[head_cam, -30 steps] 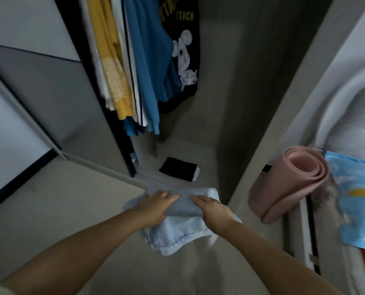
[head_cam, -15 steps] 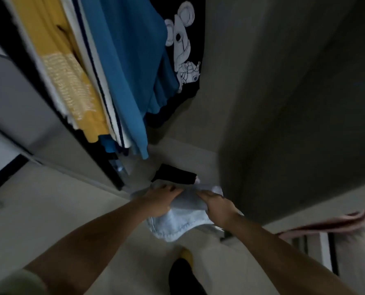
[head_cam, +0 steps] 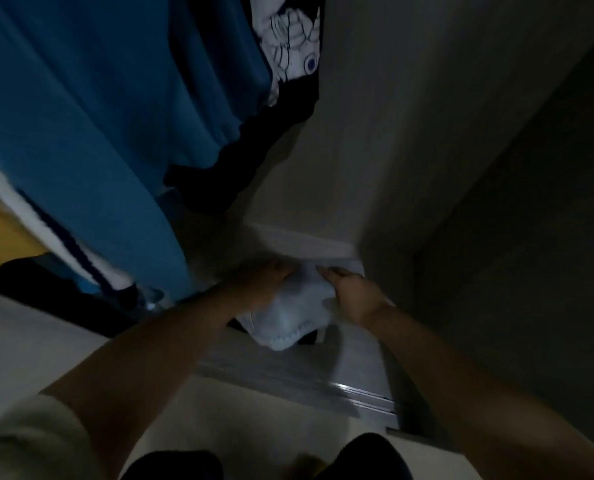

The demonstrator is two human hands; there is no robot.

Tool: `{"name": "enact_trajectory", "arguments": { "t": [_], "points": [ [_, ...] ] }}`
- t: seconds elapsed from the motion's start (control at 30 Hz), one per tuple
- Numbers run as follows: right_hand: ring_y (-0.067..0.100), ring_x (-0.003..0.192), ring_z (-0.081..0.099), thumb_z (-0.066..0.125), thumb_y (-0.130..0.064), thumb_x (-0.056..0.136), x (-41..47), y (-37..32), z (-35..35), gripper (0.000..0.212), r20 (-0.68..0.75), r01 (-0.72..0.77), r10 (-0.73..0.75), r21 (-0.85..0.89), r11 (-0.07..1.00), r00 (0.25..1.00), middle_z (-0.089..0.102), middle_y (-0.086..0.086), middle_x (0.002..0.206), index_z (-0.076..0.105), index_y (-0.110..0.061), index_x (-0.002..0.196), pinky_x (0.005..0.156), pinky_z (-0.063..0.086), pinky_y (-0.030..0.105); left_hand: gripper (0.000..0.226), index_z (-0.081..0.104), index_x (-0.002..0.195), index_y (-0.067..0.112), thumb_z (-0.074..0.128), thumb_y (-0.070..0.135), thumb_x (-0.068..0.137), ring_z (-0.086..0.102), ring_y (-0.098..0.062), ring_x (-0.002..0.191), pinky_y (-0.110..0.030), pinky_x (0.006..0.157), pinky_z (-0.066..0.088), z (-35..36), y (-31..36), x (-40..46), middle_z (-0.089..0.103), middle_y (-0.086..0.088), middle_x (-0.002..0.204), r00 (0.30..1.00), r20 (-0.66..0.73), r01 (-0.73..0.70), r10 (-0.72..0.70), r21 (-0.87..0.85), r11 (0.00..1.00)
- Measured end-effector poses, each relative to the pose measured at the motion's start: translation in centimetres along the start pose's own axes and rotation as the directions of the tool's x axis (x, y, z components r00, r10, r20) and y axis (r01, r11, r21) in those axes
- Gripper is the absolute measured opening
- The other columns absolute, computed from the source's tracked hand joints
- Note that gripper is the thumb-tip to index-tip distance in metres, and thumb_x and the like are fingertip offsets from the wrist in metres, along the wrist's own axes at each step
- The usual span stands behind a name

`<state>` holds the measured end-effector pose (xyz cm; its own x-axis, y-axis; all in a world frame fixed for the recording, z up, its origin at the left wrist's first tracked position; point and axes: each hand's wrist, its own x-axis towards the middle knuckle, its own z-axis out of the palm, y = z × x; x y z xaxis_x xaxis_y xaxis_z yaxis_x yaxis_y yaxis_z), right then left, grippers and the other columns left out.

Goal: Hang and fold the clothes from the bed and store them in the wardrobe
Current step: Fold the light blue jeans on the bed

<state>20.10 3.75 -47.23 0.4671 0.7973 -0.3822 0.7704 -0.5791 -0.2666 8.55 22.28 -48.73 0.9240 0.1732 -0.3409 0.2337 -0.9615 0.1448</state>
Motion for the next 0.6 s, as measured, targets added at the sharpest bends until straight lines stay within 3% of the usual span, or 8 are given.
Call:
{"name": "enact_trajectory", "arguments": {
  "t": [0.13,0.27,0.4,0.47,0.53,0.57,0.6],
  "points": [
    [0.034,0.139,0.030,0.054,-0.027,0.093,6.2,0.9,5.8,0.075,-0.165,-0.100,0.094,-0.031,0.994,0.982,0.018,0.003,0.158,0.010,-0.031,0.153,0.104,0.040,0.045,0.059,0.006,0.153,0.029,0.033,0.024,0.101,0.028,-0.031,0.138,-0.045,0.114,0.022,5.0,-3.8,6.2,0.019,-0.008,0.156,0.995,-0.087,-0.026,0.048,0.236,0.971],
    [0.039,0.145,0.011,0.044,-0.025,0.096,11.2,1.4,14.7,0.073,-0.240,-0.191,0.184,-0.009,0.982,0.953,0.003,0.006,0.161,-0.001,-0.033,0.152,0.111,0.027,0.053,0.057,0.002,0.151,0.040,0.029,0.038,0.100,0.009,-0.032,0.146,-0.053,0.114,0.015,12.4,-7.1,9.5,0.000,-0.002,0.161,0.989,-0.143,0.013,0.027,0.273,0.962],
    [0.040,0.145,-0.006,0.041,-0.023,0.098,15.1,2.3,24.7,0.075,-0.139,-0.254,0.257,0.041,0.966,0.956,-0.010,0.006,0.161,-0.011,-0.036,0.150,0.112,0.014,0.062,0.058,-0.002,0.150,0.041,0.026,0.033,0.101,0.001,-0.036,0.147,-0.061,0.112,0.009,21.5,-9.0,12.2,-0.003,-0.002,0.161,1.000,0.010,-0.004,0.002,0.255,0.967],
    [0.042,0.144,-0.015,0.040,-0.026,0.100,16.3,2.7,29.2,0.073,-0.040,-0.281,0.283,0.047,0.959,0.958,-0.017,0.005,0.160,-0.012,-0.041,0.149,0.109,0.007,0.068,0.056,0.023,0.148,0.040,0.031,0.026,0.095,0.028,-0.042,0.139,-0.065,0.105,0.030,25.6,-9.3,12.0,0.024,-0.010,0.157,0.998,-0.034,-0.047,0.061,0.329,0.943],
    [0.043,0.140,-0.025,0.044,-0.033,0.098,16.7,2.8,32.4,0.077,0.054,-0.287,0.283,0.076,0.955,0.958,-0.025,0.004,0.158,-0.014,-0.045,0.148,0.105,-0.001,0.074,0.055,0.059,0.129,0.034,0.038,0.022,0.079,0.060,-0.044,0.111,-0.064,0.079,0.051,28.4,-9.1,10.9,0.059,-0.014,0.131,0.996,0.004,-0.089,0.093,0.339,0.936],
    [0.044,0.138,-0.029,0.046,-0.038,0.097,16.7,3.0,33.6,0.079,0.086,-0.275,0.269,0.077,0.958,0.959,-0.029,0.003,0.156,-0.015,-0.045,0.147,0.103,-0.003,0.075,0.055,0.063,0.124,0.032,0.043,0.019,0.075,0.062,-0.045,0.106,-0.066,0.074,0.051,29.8,-9.4,10.4,0.061,-0.016,0.127,0.994,0.008,-0.107,0.110,0.304,0.947],
    [0.044,0.137,-0.032,0.047,-0.045,0.095,16.7,3.2,34.4,0.081,0.103,-0.253,0.246,0.065,0.965,0.964,-0.033,0.003,0.154,-0.017,-0.046,0.146,0.102,-0.004,0.076,0.060,0.058,0.130,0.032,0.049,0.015,0.074,0.055,-0.049,0.115,-0.069,0.080,0.047,30.9,-9.8,10.2,0.053,-0.017,0.137,0.992,0.014,-0.125,0.125,0.254,0.959]
  ]
}}
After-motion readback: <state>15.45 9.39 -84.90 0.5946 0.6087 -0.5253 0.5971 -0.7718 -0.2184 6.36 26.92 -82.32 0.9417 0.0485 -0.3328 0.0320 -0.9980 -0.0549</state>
